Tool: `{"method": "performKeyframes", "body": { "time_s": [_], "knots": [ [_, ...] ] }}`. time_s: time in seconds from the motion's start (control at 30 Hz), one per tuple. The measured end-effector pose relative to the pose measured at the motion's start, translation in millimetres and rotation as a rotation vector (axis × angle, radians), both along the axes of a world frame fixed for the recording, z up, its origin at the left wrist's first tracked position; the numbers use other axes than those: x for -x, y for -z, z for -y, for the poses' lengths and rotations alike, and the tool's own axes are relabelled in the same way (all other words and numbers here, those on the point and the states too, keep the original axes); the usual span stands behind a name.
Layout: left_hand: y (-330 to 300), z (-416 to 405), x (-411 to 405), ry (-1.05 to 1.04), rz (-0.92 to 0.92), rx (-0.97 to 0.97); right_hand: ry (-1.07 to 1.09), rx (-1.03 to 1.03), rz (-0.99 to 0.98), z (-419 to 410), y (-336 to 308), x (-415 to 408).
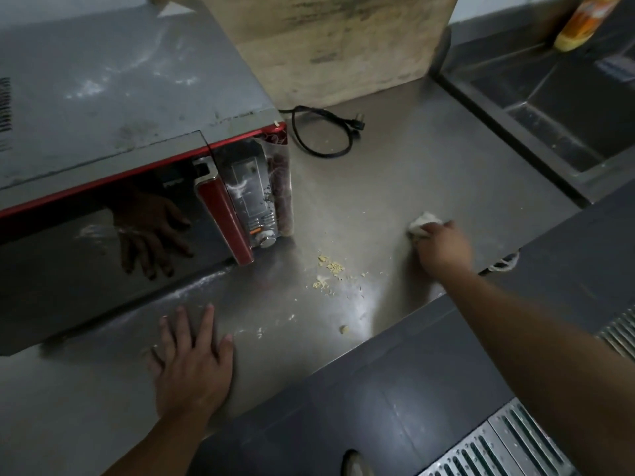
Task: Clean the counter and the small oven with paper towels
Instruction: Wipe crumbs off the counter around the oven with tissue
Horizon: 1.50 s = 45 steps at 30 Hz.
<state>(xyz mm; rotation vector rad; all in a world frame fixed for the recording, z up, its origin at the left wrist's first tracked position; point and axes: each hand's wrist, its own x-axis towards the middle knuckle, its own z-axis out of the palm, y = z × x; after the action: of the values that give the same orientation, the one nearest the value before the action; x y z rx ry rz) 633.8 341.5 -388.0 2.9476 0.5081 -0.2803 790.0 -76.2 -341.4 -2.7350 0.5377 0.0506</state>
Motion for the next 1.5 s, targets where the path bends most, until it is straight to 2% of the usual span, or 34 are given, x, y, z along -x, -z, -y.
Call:
{"method": "performKeyframes", "body": {
  "time_s": [0.27,0.43,0.5,0.63,0.77,0.93,1.1,1.2,1.37,1.5],
  "knots": [
    [-8,2,-3,-0.003,-0.010,0.009,-0.296,-0.112,-0.035,-64,-3,59],
    [-10,0,-6,0.013,-0.010,-0.005,-0.122,-0.141,0.141,-43,-29,12],
    [-12,0,-7,0.028,0.026,0.004,-0.027,-0.080,0.177,-19,-44,-9],
    [-11,1,-8,0.018,0.080,0.068,0.118,0.035,0.058,42,-54,-16],
    [-9,4,-10,0.015,0.225,0.110,0.186,0.039,-0.138,67,-27,4],
    [-4,8,-9,0.013,0.341,0.089,0.154,-0.010,-0.080,-2,0,44],
    [2,4,-6,0.065,0.293,0.032,-0.140,-0.202,-0.056,-98,-3,94],
    [1,1,-7,0.000,0.256,0.051,-0.235,-0.293,-0.068,-130,-11,106],
    [5,-4,-7,0.062,0.192,0.039,-0.064,-0.261,0.066,-109,-14,44],
    [7,-6,-7,0.078,0.157,0.011,-0.069,-0.157,0.075,-89,-14,-28]
  ]
}}
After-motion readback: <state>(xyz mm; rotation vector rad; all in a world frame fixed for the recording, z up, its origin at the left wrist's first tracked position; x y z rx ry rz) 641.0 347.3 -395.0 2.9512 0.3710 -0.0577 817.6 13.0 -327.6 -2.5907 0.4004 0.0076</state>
